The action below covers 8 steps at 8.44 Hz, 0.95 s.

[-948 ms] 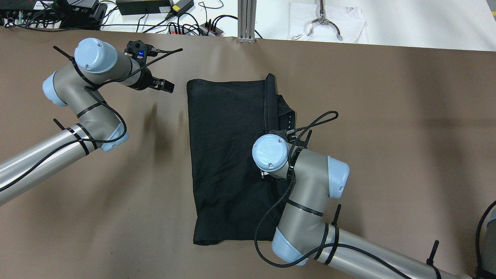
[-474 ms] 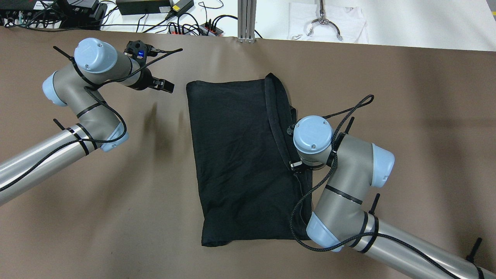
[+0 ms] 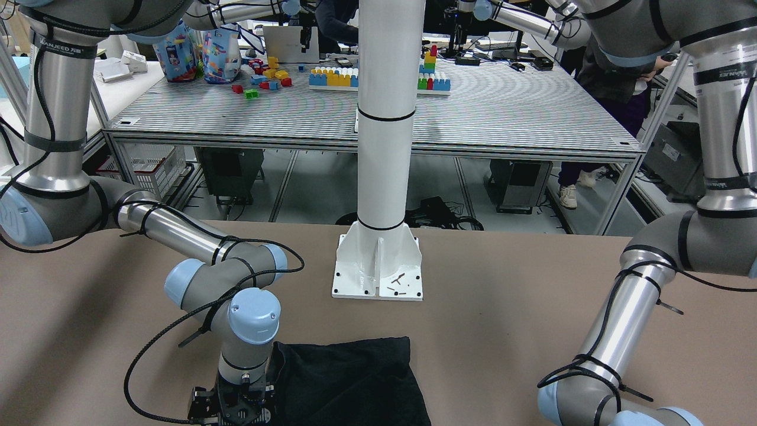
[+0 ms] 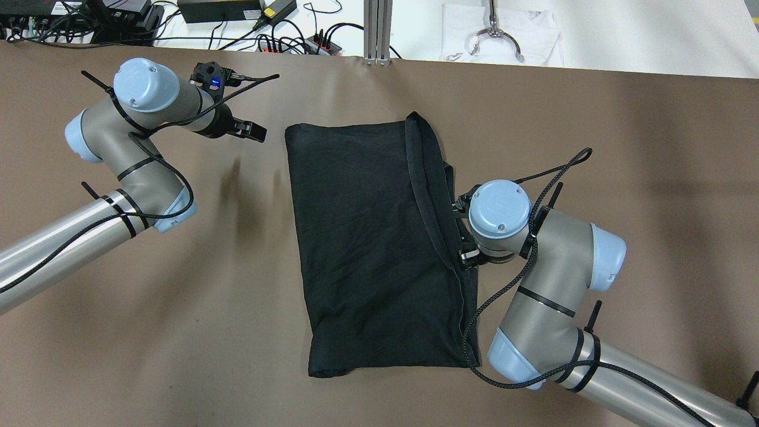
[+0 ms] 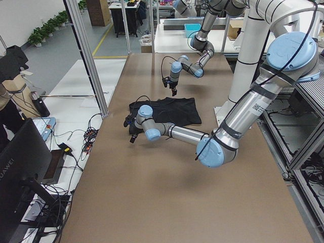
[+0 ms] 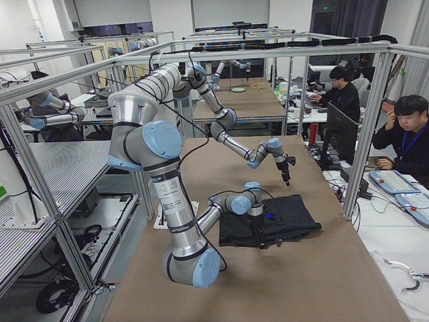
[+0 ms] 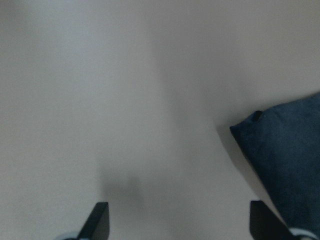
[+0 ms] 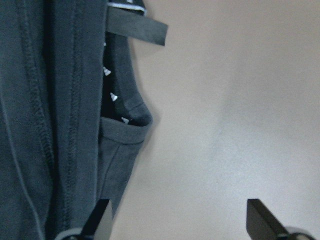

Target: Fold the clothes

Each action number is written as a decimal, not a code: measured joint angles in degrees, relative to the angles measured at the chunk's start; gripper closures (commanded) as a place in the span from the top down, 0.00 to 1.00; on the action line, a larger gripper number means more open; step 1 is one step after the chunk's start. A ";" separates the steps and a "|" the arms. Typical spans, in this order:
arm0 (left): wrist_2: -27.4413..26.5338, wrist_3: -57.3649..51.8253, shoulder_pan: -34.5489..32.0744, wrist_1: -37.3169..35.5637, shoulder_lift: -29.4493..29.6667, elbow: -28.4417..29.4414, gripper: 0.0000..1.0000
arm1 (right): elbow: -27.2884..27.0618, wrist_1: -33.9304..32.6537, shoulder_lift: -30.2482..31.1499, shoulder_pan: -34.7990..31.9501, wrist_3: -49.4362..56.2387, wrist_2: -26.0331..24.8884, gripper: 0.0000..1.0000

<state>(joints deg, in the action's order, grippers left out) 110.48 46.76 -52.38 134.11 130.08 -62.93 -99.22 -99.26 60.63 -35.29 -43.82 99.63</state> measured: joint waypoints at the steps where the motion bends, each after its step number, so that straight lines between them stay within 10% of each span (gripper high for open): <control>1: 0.00 0.00 0.00 0.01 0.00 0.00 1.00 | -1.89 -0.15 -0.28 0.12 -0.47 0.25 0.92; 5: 0.00 0.00 0.00 -0.07 0.00 0.07 1.00 | -4.80 2.00 -1.54 5.12 -13.72 0.76 0.35; 8: 0.00 0.00 0.00 -0.01 -0.04 0.00 1.00 | -4.80 8.15 2.58 6.92 -15.23 0.34 0.24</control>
<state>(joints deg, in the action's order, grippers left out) 110.48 46.76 -52.38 134.10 130.04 -62.93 -104.02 -91.11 63.21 -28.36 -59.05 99.98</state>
